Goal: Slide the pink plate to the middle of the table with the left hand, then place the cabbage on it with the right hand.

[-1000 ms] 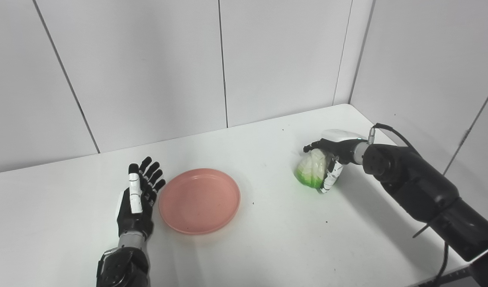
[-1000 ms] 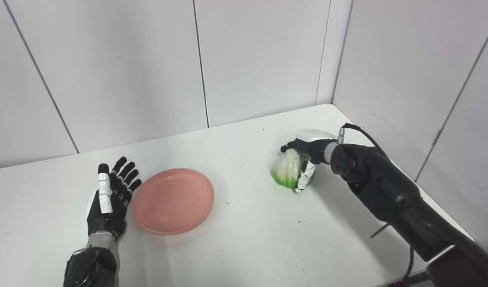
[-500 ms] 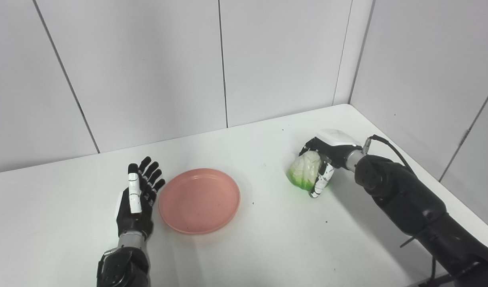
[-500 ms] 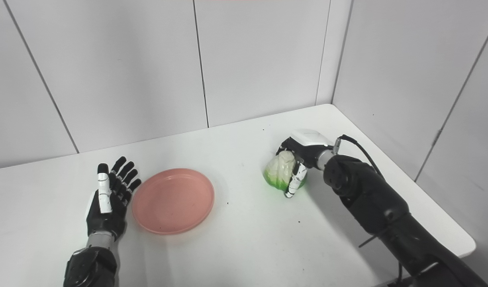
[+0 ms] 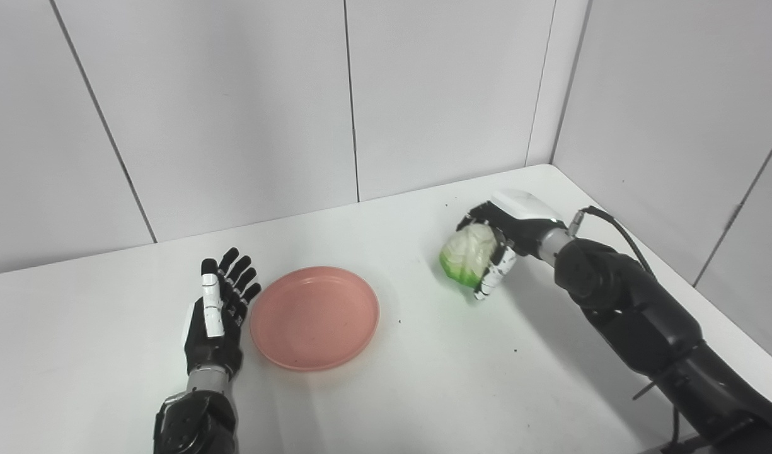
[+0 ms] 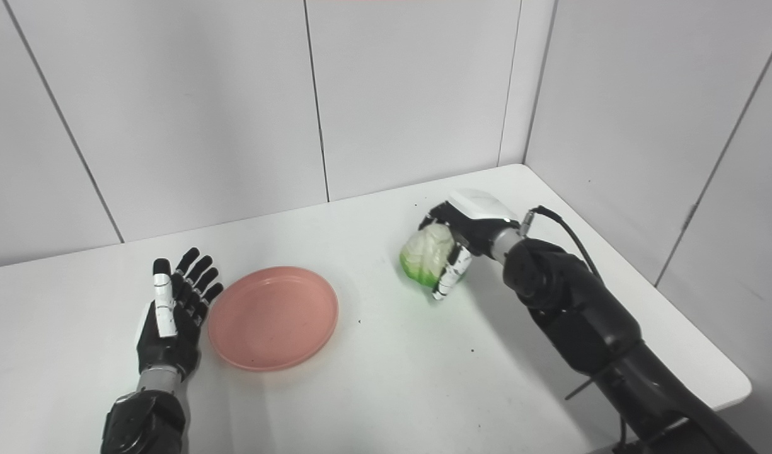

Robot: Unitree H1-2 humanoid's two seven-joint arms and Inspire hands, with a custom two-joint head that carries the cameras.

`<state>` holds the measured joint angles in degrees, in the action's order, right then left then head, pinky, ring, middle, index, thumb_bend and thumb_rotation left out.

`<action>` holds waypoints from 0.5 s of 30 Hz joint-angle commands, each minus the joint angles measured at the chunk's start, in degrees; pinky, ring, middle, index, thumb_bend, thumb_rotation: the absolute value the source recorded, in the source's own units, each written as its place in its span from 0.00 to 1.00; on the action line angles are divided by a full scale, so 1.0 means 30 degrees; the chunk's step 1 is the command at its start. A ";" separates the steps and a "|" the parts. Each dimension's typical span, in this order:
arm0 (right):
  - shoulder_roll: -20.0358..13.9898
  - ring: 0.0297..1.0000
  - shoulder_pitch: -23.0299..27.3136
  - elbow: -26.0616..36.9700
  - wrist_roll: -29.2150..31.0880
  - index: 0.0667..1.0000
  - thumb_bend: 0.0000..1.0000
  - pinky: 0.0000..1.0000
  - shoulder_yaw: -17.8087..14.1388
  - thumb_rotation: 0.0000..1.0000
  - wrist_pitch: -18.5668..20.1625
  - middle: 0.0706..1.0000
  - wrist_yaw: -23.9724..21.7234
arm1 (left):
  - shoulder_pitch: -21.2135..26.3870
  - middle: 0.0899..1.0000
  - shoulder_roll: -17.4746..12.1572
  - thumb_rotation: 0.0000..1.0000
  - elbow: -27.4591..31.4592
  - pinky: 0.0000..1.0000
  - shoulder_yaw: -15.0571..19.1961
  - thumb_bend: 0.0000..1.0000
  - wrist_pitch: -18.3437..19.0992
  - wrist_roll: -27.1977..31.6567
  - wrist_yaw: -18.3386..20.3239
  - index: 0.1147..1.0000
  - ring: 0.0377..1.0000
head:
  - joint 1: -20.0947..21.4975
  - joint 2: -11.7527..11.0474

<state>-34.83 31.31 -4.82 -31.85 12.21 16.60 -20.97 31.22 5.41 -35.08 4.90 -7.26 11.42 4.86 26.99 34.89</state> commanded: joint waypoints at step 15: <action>0.3461 0.46 0.3736 0.0528 -0.0176 0.41 0.53 0.41 0.1777 0.00 -0.0748 0.48 -0.0634 | -0.0127 0.87 0.0863 0.95 0.1280 0.88 -0.0463 0.79 0.0240 -0.0597 -0.0753 0.84 0.89 | -0.3217 0.0702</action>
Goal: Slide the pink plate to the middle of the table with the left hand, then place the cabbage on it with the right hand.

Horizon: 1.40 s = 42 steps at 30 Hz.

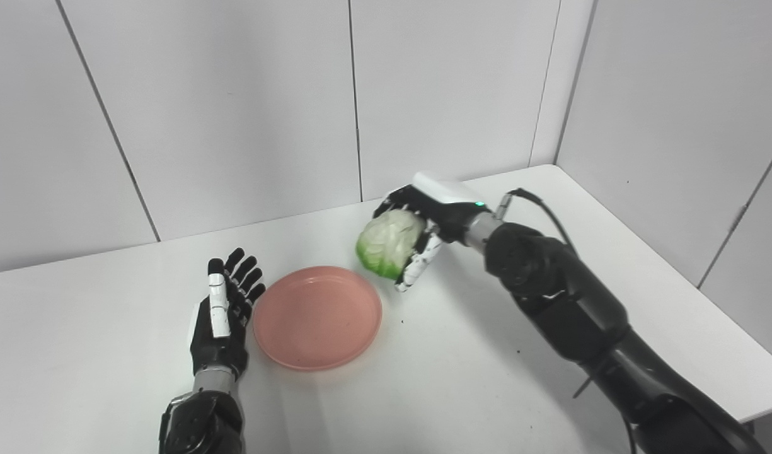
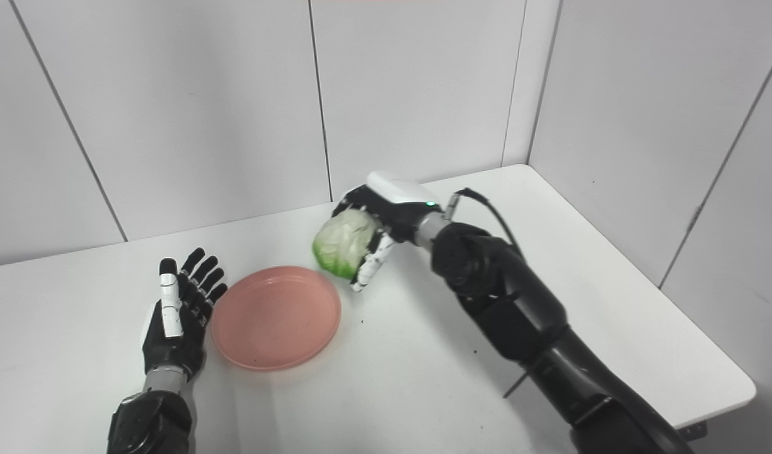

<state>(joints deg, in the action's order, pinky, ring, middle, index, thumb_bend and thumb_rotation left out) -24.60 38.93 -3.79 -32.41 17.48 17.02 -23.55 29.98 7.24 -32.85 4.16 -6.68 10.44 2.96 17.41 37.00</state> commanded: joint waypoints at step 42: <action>0.2217 0.68 0.2893 -0.4414 -0.5468 0.76 0.77 0.55 0.5258 0.54 -0.4871 0.76 0.2207 | -0.0377 0.92 0.1132 0.99 0.2623 0.92 -0.0796 0.75 0.0258 -0.1158 -0.1862 0.90 0.92 | -0.3796 0.0130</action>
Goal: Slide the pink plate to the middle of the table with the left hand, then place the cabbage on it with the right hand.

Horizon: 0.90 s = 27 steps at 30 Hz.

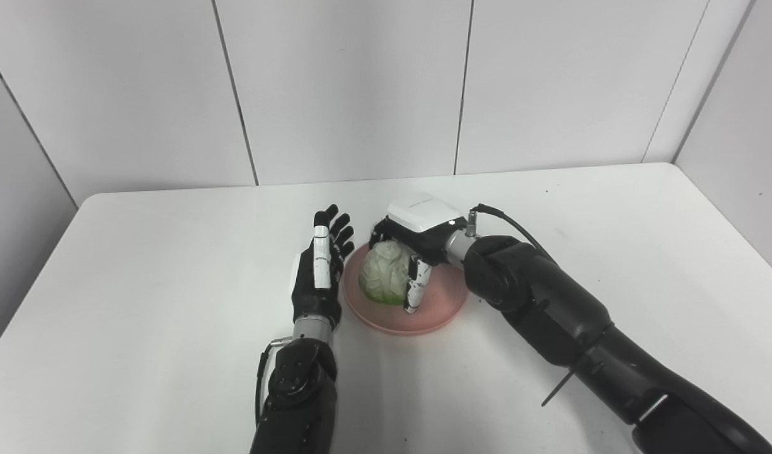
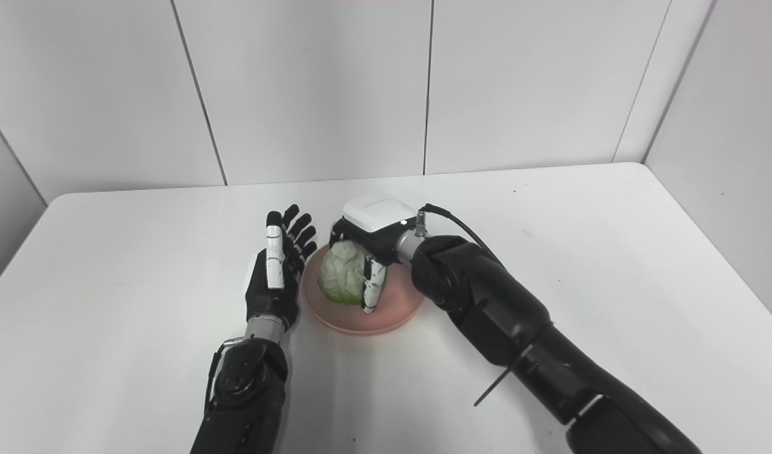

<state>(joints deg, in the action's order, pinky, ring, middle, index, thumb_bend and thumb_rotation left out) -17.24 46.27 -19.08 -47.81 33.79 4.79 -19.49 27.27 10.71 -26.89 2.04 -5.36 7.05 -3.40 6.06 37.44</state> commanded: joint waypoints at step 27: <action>-0.0814 0.99 -0.3001 0.5526 0.2084 1.00 0.86 0.96 -0.4781 0.86 -0.0217 1.00 -0.0870 | 0.0436 0.93 -0.0814 1.00 0.0364 0.96 -0.0526 0.77 -0.0204 -0.0511 0.0741 0.92 0.94 | 0.0011 -0.0992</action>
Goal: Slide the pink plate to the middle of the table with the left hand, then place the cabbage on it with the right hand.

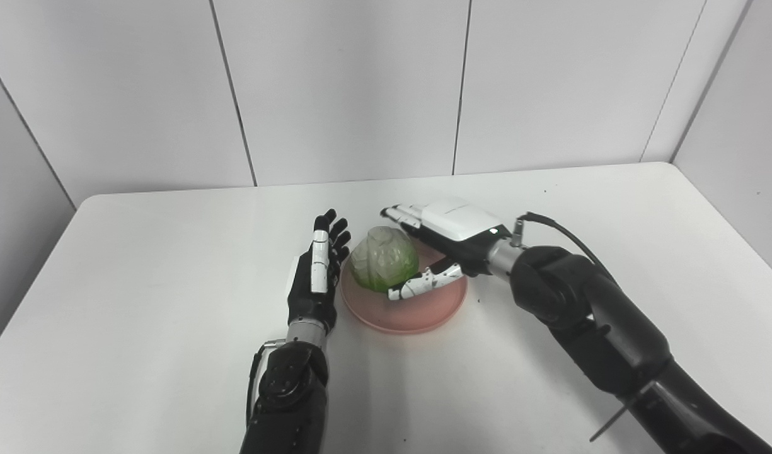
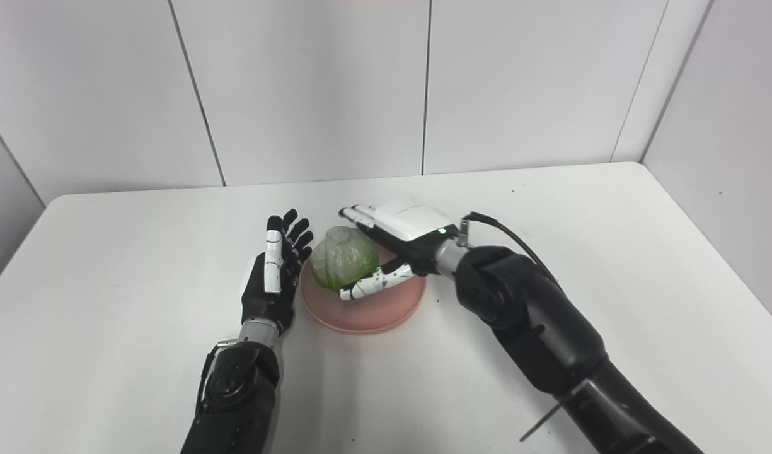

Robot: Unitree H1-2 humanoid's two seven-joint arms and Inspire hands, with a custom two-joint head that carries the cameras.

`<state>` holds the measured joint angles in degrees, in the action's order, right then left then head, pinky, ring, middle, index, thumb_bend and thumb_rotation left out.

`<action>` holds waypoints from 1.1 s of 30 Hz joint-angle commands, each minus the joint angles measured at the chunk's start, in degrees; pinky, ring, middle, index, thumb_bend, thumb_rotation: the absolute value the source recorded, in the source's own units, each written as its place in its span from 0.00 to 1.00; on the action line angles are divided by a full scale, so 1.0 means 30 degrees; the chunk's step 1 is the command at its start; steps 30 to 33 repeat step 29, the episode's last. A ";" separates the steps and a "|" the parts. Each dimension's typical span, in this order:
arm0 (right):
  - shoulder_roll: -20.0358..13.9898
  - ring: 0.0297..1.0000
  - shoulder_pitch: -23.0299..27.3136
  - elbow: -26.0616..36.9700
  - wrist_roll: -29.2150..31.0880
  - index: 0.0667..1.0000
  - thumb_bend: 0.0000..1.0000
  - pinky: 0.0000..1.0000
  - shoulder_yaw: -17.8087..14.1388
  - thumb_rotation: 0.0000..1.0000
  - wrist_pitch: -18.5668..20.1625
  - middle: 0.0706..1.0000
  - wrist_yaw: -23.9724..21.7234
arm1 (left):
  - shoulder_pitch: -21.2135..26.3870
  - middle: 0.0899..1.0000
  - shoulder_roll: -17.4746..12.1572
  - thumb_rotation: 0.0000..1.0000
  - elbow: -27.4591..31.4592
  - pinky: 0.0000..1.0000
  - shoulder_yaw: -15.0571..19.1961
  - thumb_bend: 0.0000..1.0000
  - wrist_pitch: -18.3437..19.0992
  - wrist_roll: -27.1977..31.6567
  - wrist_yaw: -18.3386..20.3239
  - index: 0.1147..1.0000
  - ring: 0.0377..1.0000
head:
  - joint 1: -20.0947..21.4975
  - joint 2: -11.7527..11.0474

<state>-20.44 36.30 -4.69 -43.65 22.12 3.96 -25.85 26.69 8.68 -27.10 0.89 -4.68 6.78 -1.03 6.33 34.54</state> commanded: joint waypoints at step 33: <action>0.7213 1.00 -0.3461 -0.5067 1.5228 1.00 0.71 1.00 -0.9314 0.89 -0.5240 1.00 0.7059 | 0.0283 1.00 -0.0864 1.00 -0.0297 1.00 -0.0002 0.74 -0.2624 -0.0133 0.1180 0.99 1.00 | 0.0668 -0.0965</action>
